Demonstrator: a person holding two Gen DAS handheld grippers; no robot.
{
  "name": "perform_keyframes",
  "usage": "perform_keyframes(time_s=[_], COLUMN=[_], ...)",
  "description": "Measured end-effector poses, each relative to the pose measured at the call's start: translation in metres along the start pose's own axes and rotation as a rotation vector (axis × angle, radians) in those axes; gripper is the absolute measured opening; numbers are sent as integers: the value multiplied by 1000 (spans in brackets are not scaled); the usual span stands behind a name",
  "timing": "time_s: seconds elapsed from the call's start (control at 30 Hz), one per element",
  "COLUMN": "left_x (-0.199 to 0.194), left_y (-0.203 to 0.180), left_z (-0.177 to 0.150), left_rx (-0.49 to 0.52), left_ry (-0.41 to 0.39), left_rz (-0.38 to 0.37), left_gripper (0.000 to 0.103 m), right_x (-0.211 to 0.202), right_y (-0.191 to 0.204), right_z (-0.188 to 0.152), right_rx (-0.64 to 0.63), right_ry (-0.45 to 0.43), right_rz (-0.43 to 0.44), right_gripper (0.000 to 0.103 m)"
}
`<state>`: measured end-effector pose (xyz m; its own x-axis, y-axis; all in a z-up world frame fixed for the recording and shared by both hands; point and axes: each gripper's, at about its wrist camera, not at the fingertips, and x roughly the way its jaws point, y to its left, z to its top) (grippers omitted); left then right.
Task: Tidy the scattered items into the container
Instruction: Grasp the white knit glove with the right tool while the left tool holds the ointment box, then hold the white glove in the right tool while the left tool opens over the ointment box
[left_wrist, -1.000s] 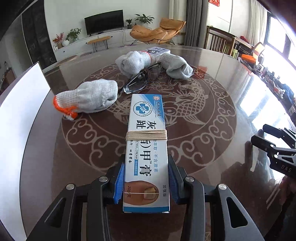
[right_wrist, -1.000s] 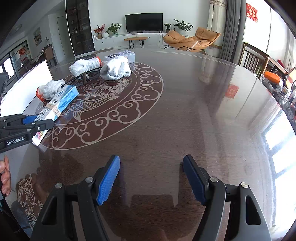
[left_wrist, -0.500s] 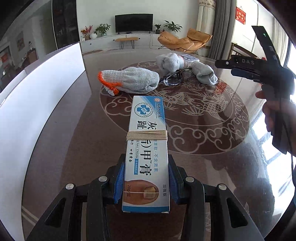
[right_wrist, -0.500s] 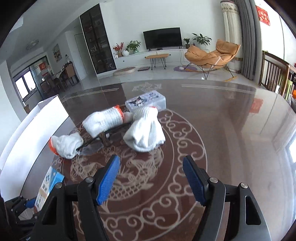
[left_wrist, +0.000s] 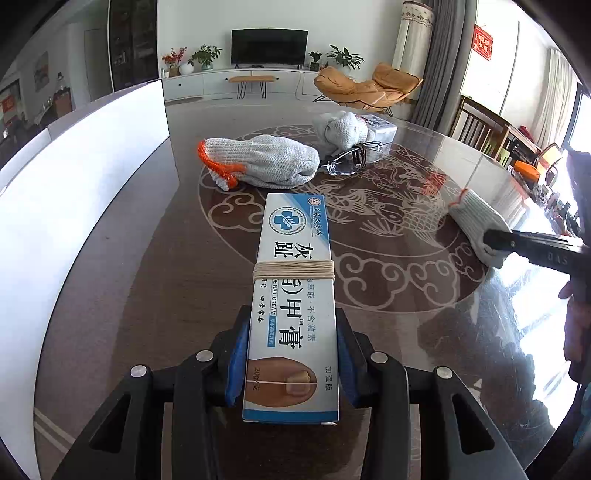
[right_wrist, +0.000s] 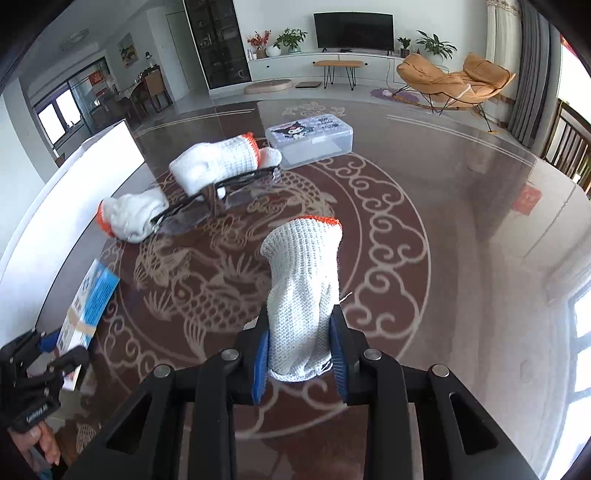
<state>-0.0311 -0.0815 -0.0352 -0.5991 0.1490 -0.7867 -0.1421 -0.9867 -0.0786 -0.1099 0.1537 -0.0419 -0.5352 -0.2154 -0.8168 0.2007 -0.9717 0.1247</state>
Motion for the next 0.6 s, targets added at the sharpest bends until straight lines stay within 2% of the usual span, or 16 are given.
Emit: perform_keyframes(time_s=[0.07,0.1,0.17,0.2,0.23,0.3,0.33,0.37,0.43,0.6], left_x=[0,1,1,1,1,4,6,6,10,18], left_y=[-2,-4,-5,-6,-7,-10,-10,-9,-3,-4], left_z=[0,0,-1,-1,0,1,2,3,6,11], left_rx=[11,17,25,28,34,48,46,34,0,-3], left_ry=[2,3,5,6,7,21,31,28,38,56], left_rz=[15,23,32,35,34,60,85,98,93,110], left_gripper=[41,41,43,43,46,61,73,77,77,91], right_x=[-19,-26,-34,-33,-31,-25,-23,-20,-15,-12], right_y=[-5,-7,-8,-12,-13,-10,-6,-4,1,1], right_z=[-27,-37,-47,-48,-47,-43,-40,-38,-37,-40], right_rx=[27,38,33,29,27,-6,-35,-62,-97,-87], right_ry=[-23,-42,-89,-93,-85,-66,-66,-60,-58,-75], right_rz=[8,1,-43,-45,-41,-51,-57,-70,-97,-111], right_gripper=[30,34,38,48,54,56,58,59,63,64])
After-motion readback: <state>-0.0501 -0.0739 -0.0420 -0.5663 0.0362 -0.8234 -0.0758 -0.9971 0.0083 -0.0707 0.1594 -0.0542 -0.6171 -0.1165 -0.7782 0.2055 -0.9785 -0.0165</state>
